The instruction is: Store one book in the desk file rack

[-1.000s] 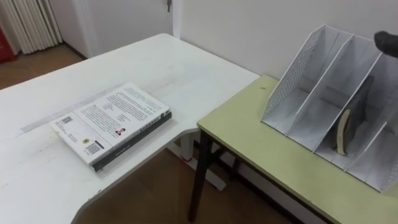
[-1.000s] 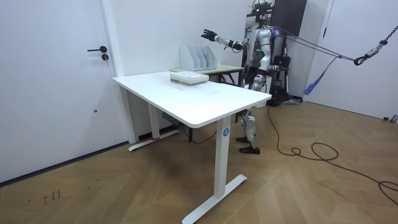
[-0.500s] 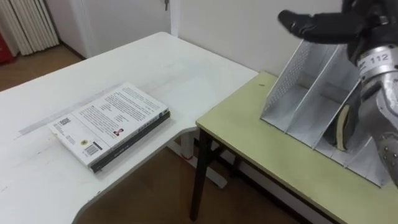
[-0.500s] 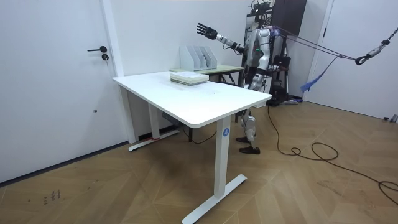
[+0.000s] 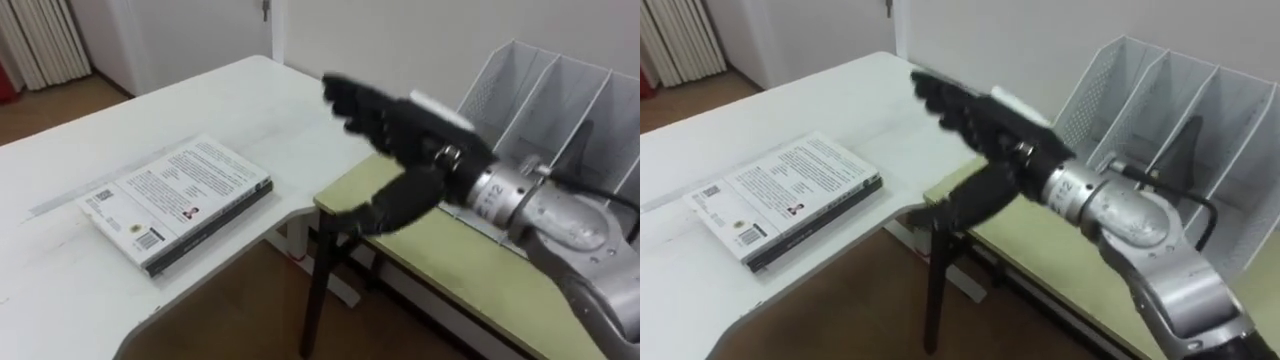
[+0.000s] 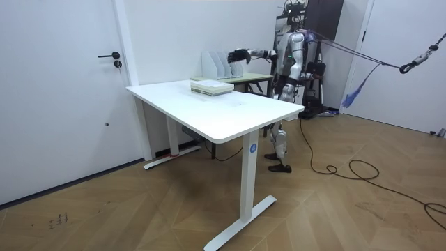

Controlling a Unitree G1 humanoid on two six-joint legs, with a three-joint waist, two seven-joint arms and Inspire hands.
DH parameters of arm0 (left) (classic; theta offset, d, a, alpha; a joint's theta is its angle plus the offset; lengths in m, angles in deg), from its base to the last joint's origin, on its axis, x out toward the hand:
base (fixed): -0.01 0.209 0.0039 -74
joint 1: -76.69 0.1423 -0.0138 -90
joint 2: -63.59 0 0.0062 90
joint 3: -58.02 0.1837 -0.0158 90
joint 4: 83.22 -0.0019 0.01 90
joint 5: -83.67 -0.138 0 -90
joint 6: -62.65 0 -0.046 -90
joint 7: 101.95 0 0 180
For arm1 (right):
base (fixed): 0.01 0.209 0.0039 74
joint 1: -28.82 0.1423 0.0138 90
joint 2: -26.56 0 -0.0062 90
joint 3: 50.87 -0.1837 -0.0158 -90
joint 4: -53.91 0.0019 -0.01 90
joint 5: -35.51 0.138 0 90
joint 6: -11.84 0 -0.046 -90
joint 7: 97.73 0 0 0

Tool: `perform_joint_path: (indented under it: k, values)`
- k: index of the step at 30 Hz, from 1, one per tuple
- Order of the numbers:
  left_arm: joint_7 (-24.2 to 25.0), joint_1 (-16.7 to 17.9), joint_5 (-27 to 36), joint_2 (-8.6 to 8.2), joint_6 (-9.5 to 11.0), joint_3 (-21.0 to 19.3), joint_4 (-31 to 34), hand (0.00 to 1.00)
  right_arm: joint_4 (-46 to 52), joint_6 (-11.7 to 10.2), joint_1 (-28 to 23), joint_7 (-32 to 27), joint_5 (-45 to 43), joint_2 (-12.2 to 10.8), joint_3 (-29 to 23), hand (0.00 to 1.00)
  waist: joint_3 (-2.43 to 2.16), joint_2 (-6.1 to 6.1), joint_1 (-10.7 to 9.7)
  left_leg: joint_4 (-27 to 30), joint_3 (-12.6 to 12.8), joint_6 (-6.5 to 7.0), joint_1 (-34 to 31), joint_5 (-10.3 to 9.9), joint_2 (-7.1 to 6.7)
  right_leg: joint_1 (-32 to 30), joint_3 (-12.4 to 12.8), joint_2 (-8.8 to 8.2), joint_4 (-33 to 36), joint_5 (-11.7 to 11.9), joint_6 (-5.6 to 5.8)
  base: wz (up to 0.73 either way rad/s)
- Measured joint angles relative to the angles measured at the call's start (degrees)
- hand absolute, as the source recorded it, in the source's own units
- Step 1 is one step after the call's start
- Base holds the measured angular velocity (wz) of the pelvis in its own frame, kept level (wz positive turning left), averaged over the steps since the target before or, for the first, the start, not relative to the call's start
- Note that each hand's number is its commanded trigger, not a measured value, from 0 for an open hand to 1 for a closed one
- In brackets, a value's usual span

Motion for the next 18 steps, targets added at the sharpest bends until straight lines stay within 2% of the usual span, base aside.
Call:
perform_joint_path:
  k: [4, 6, 8, 10, 12, 14, 17, 18]
  values:
    - [0.04, -1.44, 0.0, 0.05, -1.25, 1.21, -0.19, 0.0, -4.51, 2.14, -3.88, 7.48, -7.37, -0.12, 5.68, 0.0, 0.3, 0.03, 1.28, 0.03, -0.19, 0.09, -0.76, -0.06, -0.1, -0.29, -0.54, -0.17, -0.06, 0.17, 0.17, 0.04]
    - [0.21, -2.84, 0.01, -0.08, -2.07, 1.96, -0.47, 0.0, -9.18, 3.59, -6.14, 11.59, -12.75, -0.27, 7.4, 0.0, 0.82, 0.73, 2.35, -0.25, -0.41, 0.2, -0.89, -0.12, -0.15, -0.25, -0.7, -0.24, -0.09, 0.26, 0.23, 0.04]
    - [0.38, -3.64, 0.02, -0.44, -2.35, 2.2, -1.76, 0.0, -12.99, 4.34, -8.04, 13.72, -15.54, -0.48, 7.47, 0.0, 0.87, 1.02, 2.71, -0.28, -0.49, 0.2, -1.0, -0.12, -0.15, -0.32, -0.67, -0.24, -0.1, 0.25, 0.23, 0.03]
    - [0.29, -3.61, 0.05, -0.59, -2.45, 1.99, -1.79, 0.0, -15.88, 5.32, -9.67, 15.21, -18.03, -0.53, 7.46, 0.0, 0.66, 0.81, 2.82, -0.12, -0.6, 0.18, -1.81, -0.11, -0.13, -1.09, -0.67, -0.22, -0.08, 0.23, 0.2, 0.0]
    - [0.19, -3.69, 0.25, -0.66, -2.44, 2.18, -1.98, 0.0, -23.39, 5.35, -11.16, 15.78, -21.27, -2.16, 7.46, 0.0, 0.72, 0.95, 3.05, 0.45, -0.6, 0.14, -2.02, -0.07, -0.11, -1.25, -0.64, -0.19, -0.23, 0.24, 0.13, 0.0]
    - [0.49, -3.96, 2.16, -0.98, -2.36, 2.13, -3.16, 0.0, -30.46, 5.44, -12.49, 15.1, -24.66, -3.96, 7.46, 0.0, 0.55, 1.07, 3.14, 0.53, -0.64, 0.14, -1.77, -0.07, -0.18, -1.09, -0.73, -0.27, -0.37, 0.23, 0.14, 0.0]
    - [0.67, -4.05, 2.16, -1.35, -2.36, 2.1, -4.04, 0.0, -37.03, 5.4, -14.52, 14.44, -29.19, -6.01, 7.16, 0.0, 0.68, 1.52, 3.12, 0.52, -0.66, 0.15, -1.78, -0.07, -0.2, -0.86, -0.98, -0.25, -0.84, 0.35, 0.22, 0.0]
    - [0.49, -3.71, 2.42, -1.55, -2.3, 2.09, -3.93, 0.0, -39.7, 5.45, -15.27, 13.45, -29.87, -7.13, 5.46, 0.0, 0.81, 1.75, 3.05, 0.51, -0.61, 0.15, -1.68, -0.07, -0.18, -0.34, -0.88, -0.23, -1.16, 0.42, 0.23, 0.0]
